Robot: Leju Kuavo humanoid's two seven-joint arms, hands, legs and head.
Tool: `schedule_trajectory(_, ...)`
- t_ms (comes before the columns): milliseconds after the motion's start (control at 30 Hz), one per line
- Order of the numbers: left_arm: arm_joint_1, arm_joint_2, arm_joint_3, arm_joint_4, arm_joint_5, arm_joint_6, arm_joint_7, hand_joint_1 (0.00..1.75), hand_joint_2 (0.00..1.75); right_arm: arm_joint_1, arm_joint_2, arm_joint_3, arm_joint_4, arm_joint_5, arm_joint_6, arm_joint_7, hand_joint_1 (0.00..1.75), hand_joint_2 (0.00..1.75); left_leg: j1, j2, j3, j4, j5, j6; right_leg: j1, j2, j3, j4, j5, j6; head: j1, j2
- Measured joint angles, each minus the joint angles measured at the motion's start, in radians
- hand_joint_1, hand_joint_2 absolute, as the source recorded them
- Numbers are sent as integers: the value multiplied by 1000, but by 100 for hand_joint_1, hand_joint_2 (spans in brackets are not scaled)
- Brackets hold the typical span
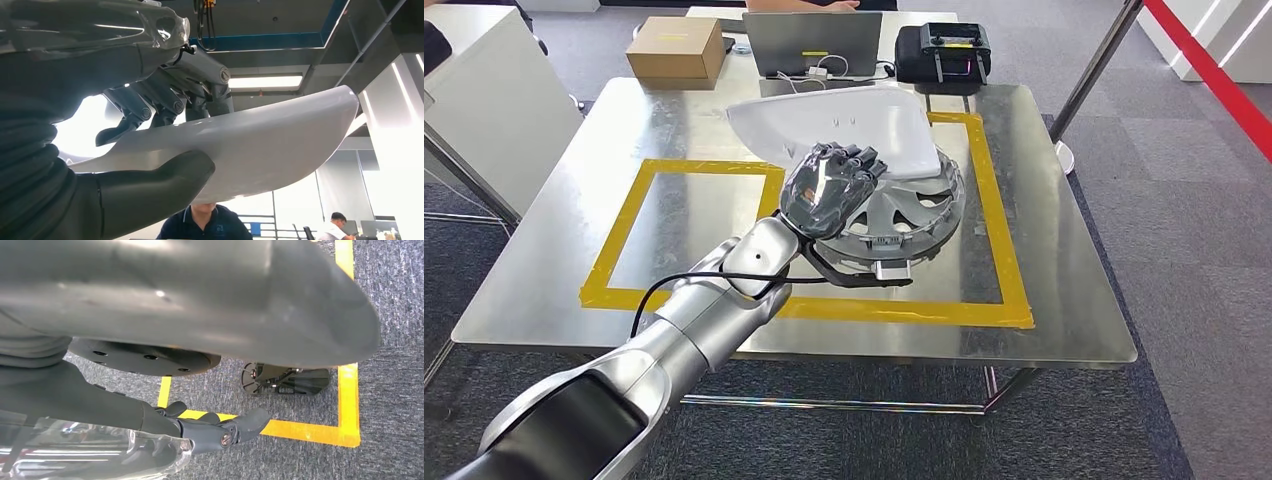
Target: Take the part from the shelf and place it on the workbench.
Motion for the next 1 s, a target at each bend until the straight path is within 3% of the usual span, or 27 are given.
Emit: schedule_trajectory(1000, -4, 2, 0, 5, 0, 0, 0, 175, 175, 0, 0, 0, 0, 0, 0, 0, 0, 0, 0, 0, 0, 0, 0, -1, 0, 0, 0, 0, 0, 0, 0, 0)
